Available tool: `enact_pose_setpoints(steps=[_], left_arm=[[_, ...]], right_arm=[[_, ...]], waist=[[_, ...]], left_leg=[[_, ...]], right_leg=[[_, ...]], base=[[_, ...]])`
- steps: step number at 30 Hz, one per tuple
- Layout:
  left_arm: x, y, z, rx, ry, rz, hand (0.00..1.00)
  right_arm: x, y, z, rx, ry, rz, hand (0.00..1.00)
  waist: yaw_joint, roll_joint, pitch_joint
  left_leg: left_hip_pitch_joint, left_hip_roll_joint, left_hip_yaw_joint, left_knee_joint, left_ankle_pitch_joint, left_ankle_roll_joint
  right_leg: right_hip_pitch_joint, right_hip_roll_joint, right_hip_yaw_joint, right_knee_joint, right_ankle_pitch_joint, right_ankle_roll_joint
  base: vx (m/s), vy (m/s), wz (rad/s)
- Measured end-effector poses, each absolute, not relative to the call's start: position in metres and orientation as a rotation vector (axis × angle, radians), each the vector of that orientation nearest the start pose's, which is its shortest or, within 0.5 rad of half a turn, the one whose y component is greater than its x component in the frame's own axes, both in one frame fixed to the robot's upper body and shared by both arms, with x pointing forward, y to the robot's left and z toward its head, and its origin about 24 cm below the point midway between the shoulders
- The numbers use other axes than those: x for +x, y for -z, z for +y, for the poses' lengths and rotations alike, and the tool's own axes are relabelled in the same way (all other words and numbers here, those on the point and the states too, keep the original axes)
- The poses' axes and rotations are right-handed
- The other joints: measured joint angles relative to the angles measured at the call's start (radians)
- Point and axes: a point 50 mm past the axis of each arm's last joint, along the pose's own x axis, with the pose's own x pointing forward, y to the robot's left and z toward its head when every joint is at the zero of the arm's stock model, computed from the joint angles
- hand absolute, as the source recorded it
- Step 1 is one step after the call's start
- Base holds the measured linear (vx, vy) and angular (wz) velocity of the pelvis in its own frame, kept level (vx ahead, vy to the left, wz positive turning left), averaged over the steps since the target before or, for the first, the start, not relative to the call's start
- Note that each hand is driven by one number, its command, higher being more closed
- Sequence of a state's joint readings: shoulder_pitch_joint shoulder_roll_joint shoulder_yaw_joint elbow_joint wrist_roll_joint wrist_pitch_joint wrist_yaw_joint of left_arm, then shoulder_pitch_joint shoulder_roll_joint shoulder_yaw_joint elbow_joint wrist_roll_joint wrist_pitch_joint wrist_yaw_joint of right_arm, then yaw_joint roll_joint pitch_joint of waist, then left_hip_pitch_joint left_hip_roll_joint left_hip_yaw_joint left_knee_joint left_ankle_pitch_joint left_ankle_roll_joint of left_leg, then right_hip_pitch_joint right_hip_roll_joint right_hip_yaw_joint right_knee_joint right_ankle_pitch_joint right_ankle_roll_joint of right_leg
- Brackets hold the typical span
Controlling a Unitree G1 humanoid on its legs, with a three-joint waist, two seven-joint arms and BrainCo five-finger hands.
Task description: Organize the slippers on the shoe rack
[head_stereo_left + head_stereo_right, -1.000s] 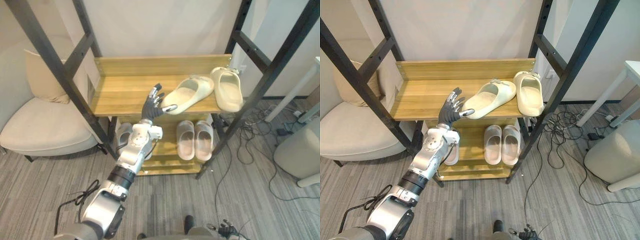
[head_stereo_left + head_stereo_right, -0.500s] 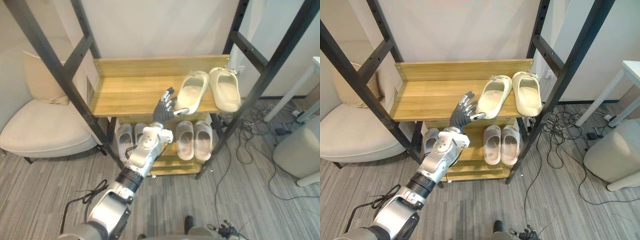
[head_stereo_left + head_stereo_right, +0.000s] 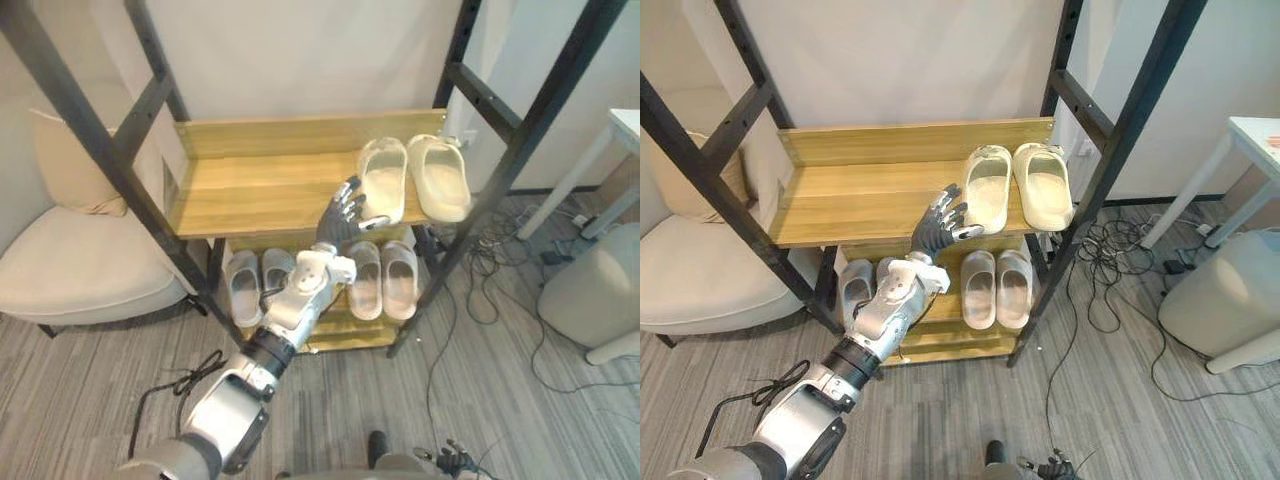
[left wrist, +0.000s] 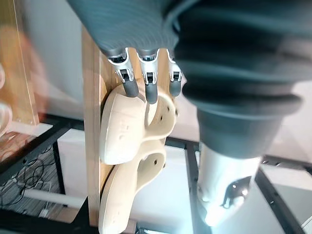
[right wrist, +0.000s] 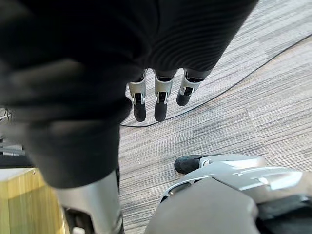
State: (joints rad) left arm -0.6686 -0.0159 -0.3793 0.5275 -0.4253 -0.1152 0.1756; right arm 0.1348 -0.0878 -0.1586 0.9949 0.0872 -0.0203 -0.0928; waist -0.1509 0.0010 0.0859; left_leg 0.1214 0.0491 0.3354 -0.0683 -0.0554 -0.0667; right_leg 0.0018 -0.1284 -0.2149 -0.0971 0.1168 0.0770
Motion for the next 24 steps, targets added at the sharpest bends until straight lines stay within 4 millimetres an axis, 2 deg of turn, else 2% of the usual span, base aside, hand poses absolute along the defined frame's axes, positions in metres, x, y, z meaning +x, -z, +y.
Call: enact_pose_setpoints(steps=[4, 16, 24], left_arm=[[0.347, -0.113, 0.024, -0.215, 0.298, -0.096, 0.0], [0.357, -0.119, 0.032, -0.213, 0.248, -0.097, 0.0], [0.365, -0.125, 0.054, -0.194, 0.178, -0.127, 0.0]], right_arm=[[0.084, 0.158, -0.213, 0.047, 0.38, 1.079, 0.0], [0.085, 0.157, -0.214, 0.05, 0.391, 1.068, 0.0], [0.09, 0.155, -0.215, 0.05, 0.386, 1.048, 0.0]], waist=[[-0.014, 0.001, 0.004], [-0.016, 0.003, 0.017], [-0.017, 0.007, 0.03]], left_leg=[[0.003, 0.007, 0.012, 0.0, -0.004, -0.004], [0.003, 0.011, 0.017, 0.003, -0.007, -0.008], [0.003, 0.011, 0.012, 0.004, -0.007, -0.008]], right_leg=[[-0.004, 0.008, 0.009, 0.0, 0.0, 0.0], [-0.004, 0.011, 0.013, 0.0, 0.0, 0.0], [-0.003, 0.012, 0.008, 0.0, 0.0, 0.0]], base=[[0.02, -0.035, -0.11], [-0.01, -0.034, -0.01], [-0.01, -0.034, 0.01]])
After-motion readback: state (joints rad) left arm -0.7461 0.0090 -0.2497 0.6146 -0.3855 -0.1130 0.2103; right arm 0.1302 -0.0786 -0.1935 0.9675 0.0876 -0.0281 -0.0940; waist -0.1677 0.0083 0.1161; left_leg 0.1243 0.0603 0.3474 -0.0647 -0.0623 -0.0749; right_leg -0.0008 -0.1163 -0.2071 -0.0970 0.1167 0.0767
